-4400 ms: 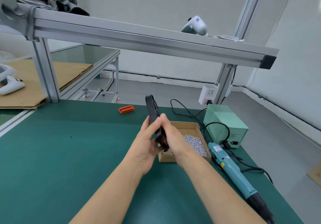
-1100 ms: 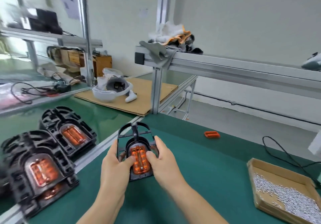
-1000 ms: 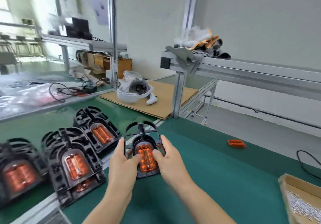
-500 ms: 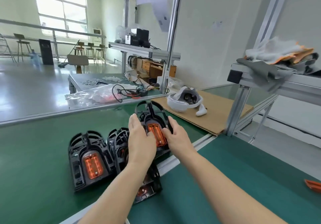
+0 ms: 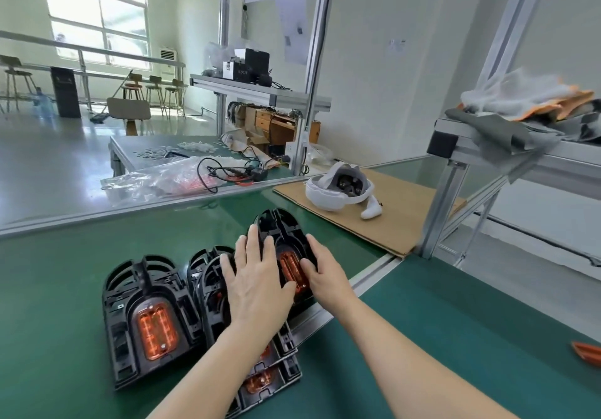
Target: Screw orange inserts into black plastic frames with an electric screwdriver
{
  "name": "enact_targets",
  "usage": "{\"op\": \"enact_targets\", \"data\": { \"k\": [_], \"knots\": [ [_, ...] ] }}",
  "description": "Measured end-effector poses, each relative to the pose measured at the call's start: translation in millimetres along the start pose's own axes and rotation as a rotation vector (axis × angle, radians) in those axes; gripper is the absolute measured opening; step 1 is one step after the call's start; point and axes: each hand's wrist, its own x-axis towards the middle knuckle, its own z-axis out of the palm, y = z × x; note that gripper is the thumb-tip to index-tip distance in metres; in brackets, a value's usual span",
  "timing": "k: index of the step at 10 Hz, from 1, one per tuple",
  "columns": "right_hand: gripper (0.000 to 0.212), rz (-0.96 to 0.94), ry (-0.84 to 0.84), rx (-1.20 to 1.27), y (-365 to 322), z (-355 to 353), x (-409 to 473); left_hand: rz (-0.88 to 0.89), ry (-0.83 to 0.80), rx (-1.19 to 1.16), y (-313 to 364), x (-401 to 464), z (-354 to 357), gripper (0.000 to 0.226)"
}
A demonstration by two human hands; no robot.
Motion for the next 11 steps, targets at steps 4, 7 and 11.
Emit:
{"op": "enact_targets", "data": {
  "k": [4, 7, 11],
  "knots": [
    [0.055, 0.113, 0.013, 0.08, 30.1, -5.4, -32.7, 0.322, -0.036, 0.303, 9.0, -24.5, 8.7, 0.07],
    [0.056, 0.131, 0.032, 0.068, 47.9, -13.6, -63.1, 0.45, -0.11, 0.336, 19.4, -47.4, 10.4, 0.06],
    [0.036, 0.279, 0.027, -0.312, 46.9, -71.0, -136.9, 0.672, 0.239, -0.19, 52.0, -56.6, -7.0, 0.035]
  ]
}}
